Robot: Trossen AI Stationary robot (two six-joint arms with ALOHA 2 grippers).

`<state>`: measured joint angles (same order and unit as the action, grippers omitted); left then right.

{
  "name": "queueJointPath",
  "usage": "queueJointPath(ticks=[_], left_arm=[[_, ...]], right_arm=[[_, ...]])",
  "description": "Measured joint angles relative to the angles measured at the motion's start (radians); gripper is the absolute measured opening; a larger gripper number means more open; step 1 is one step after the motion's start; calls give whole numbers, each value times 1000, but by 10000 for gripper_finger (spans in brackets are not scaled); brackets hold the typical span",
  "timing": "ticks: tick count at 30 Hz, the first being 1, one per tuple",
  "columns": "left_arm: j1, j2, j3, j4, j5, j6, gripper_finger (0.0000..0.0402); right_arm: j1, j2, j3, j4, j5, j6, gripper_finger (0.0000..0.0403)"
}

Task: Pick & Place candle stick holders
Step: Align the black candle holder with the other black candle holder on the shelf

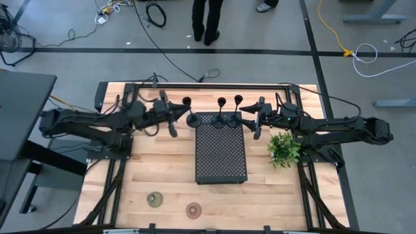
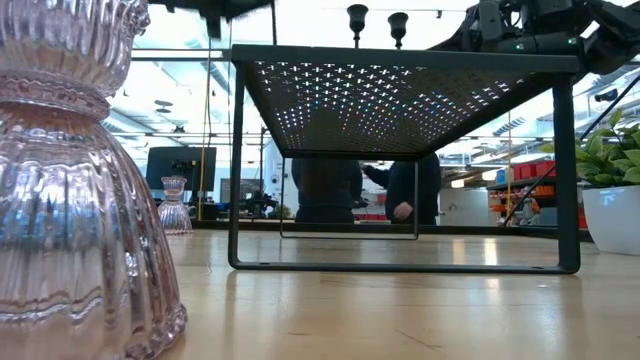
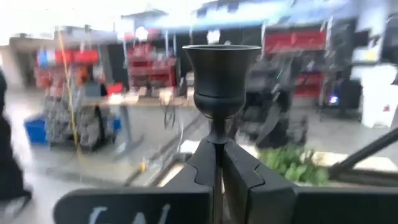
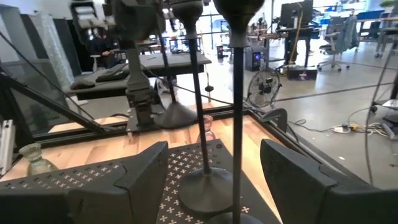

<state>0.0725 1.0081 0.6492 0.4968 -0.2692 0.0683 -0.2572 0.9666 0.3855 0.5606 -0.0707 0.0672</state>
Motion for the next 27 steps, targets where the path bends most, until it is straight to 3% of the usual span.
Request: queueJointPath(ticks=[4,10,27], left_arm=[[64,34,1,64,109,-14,10],[115,90,-1,84,167,-63,10],[144,238,0,207,198,-84,10]], right_arm=[[0,0,0,1,11,-4,256],[0,0,0,4,11,-7,256],[0,0,0,3,11,-5,256]])
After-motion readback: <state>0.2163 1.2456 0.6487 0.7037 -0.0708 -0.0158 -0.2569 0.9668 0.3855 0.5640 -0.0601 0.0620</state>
